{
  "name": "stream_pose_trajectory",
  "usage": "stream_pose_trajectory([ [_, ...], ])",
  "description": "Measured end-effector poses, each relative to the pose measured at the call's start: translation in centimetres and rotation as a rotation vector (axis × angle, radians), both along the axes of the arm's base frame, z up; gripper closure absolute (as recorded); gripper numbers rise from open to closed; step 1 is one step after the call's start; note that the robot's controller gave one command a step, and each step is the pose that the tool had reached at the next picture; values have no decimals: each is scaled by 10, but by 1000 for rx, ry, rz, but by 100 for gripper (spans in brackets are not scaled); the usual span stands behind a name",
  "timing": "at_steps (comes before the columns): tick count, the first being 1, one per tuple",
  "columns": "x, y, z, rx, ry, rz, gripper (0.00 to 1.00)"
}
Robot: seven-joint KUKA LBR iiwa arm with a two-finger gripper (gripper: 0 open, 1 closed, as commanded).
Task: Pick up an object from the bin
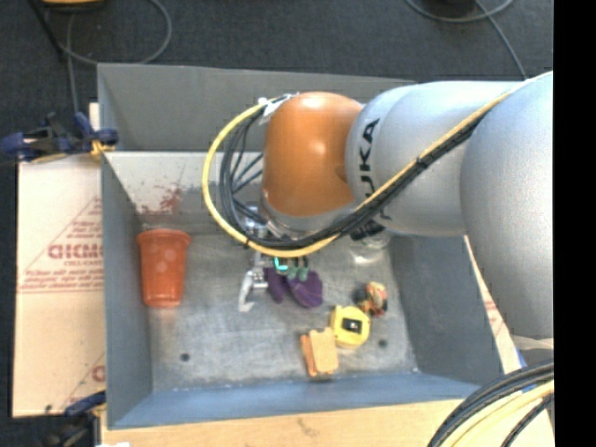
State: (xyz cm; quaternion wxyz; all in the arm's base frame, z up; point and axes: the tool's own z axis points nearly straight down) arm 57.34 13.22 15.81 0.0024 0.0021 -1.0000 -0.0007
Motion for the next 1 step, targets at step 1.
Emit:
stream_pose_trajectory([
  [1,1,0,3,1,-4,-1,0],
])
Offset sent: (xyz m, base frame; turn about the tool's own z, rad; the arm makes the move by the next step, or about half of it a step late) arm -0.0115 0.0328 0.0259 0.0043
